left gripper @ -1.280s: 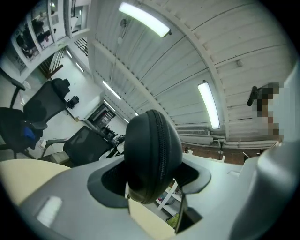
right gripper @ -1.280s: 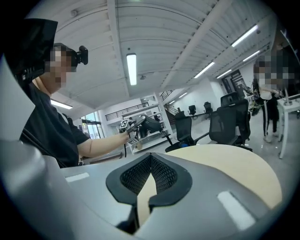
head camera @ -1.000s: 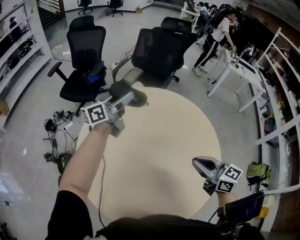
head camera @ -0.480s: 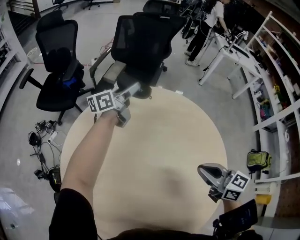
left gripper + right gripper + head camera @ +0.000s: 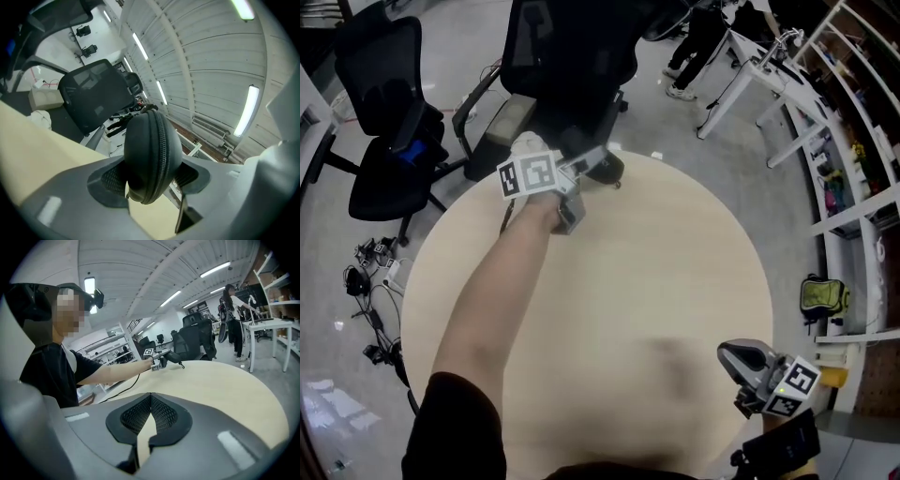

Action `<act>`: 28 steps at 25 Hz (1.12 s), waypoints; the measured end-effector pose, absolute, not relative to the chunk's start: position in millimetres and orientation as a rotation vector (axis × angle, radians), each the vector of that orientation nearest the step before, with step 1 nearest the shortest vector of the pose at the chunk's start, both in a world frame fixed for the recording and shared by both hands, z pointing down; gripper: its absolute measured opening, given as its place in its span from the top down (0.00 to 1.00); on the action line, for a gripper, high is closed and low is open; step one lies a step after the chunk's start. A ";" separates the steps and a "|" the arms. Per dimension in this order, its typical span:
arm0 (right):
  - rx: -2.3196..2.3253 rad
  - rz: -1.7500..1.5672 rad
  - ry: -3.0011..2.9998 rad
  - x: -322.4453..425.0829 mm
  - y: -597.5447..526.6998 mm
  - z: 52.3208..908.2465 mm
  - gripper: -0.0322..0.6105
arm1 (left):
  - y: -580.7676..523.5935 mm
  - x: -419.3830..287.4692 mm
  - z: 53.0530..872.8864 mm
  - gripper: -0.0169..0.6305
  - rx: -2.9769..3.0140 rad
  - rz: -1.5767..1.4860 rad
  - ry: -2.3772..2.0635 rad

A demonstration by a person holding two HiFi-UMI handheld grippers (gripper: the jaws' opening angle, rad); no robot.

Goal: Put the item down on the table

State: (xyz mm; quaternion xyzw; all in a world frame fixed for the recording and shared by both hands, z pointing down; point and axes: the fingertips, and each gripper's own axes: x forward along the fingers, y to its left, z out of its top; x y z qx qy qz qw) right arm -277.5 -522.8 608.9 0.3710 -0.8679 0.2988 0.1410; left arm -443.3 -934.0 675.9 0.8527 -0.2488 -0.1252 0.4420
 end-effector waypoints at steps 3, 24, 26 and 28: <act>1.075 0.892 -2.495 -272.5 -524.0 616.1 0.93 | -936.0 -429.8 694.5 0.54 2.088 -0.267 -0.585; 0.994 0.912 -2.601 -289.1 -538.7 618.5 0.93 | -920.1 -424.4 772.6 0.25 2.108 0.491 -0.796; 0.983 0.916 -2.591 -290.2 -536.1 619.7 0.93 | -922.5 -431.9 772.1 0.22 2.128 0.476 -0.841; 0.993 0.924 -2.593 -293.2 -536.7 619.6 0.93 | -929.4 -442.9 768.9 0.22 2.154 0.448 -0.913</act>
